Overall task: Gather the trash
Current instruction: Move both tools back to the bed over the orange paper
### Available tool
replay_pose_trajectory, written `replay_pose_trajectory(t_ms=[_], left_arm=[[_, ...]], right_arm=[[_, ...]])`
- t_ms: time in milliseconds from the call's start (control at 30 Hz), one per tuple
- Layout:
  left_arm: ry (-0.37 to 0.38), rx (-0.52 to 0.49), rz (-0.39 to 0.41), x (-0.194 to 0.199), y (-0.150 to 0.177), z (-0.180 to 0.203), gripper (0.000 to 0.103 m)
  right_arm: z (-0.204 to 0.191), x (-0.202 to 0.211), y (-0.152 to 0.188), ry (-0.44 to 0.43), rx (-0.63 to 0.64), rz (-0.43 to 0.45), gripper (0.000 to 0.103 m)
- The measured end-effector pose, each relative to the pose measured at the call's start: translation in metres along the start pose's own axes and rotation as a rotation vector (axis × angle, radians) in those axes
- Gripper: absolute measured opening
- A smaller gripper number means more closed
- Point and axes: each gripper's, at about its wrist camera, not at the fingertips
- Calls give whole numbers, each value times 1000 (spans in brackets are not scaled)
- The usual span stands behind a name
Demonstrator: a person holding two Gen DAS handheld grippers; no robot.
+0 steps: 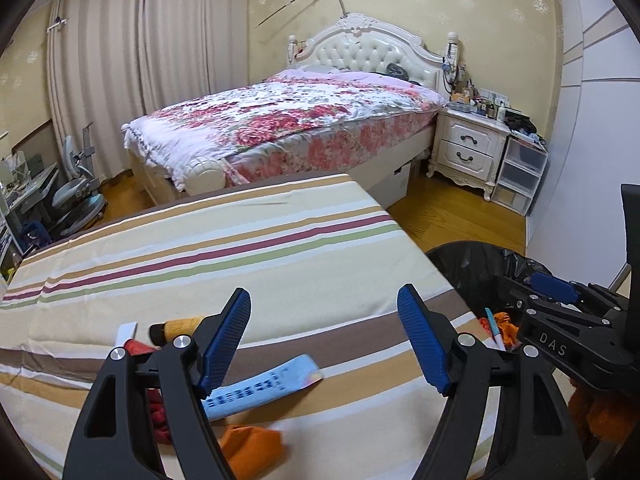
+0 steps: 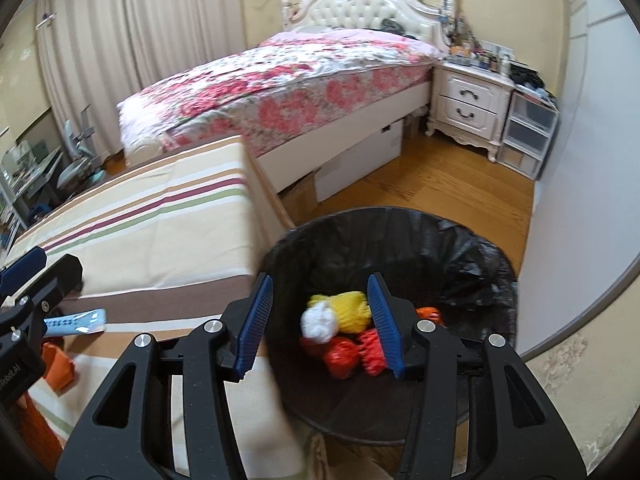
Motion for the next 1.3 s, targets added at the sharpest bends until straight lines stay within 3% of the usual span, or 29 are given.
replay_pose_trajectory(t_ms=[167, 433, 700, 900, 1300], left_arm=[[-77, 52, -22, 16, 24, -40, 74], [-188, 165, -91, 35, 73, -101, 74], [-287, 278, -137, 52, 109, -151, 74], [-317, 332, -152, 59, 126, -173, 74], [-309, 359, -162, 53, 134, -184, 74]], right_arm=[[-39, 3, 13, -60, 77, -26, 54], [-90, 4, 42, -130, 201, -102, 54], [-125, -5, 67, -126, 313, -164, 54], [-139, -17, 66, -96, 342, -173, 56], [-151, -50, 38, -68, 322, -153, 57]])
Point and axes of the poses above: each gripper's, at about its wrist camera, not at the fingertips, and x roughly against the way its jaws point, z to its right, y to its underside, and after that the axes turned 13 degrees about -x, right-handed
